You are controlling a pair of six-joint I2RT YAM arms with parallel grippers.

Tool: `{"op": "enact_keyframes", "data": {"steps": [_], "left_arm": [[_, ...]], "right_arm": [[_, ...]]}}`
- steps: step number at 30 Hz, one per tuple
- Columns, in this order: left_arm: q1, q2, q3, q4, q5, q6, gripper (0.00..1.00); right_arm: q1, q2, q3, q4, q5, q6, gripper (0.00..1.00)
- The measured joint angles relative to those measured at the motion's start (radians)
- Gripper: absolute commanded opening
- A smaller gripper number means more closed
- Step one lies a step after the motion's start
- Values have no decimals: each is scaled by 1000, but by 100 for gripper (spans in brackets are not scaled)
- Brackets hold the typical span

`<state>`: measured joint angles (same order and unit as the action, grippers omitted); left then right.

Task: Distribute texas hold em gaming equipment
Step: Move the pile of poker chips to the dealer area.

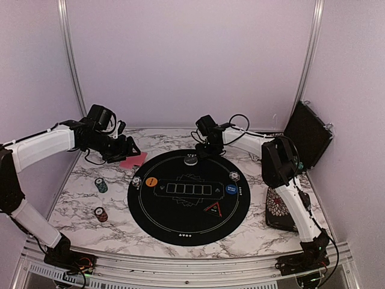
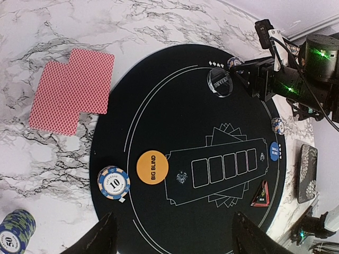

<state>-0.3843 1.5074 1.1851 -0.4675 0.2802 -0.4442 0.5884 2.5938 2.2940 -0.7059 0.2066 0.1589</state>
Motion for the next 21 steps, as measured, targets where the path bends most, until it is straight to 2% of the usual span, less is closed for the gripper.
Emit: {"op": "enact_keyframes", "data": {"steps": [21], "left_arm": [[0, 8, 11, 2, 0, 0, 75]], "right_arm": [[-5, -29, 13, -16, -37, 0, 57]]}}
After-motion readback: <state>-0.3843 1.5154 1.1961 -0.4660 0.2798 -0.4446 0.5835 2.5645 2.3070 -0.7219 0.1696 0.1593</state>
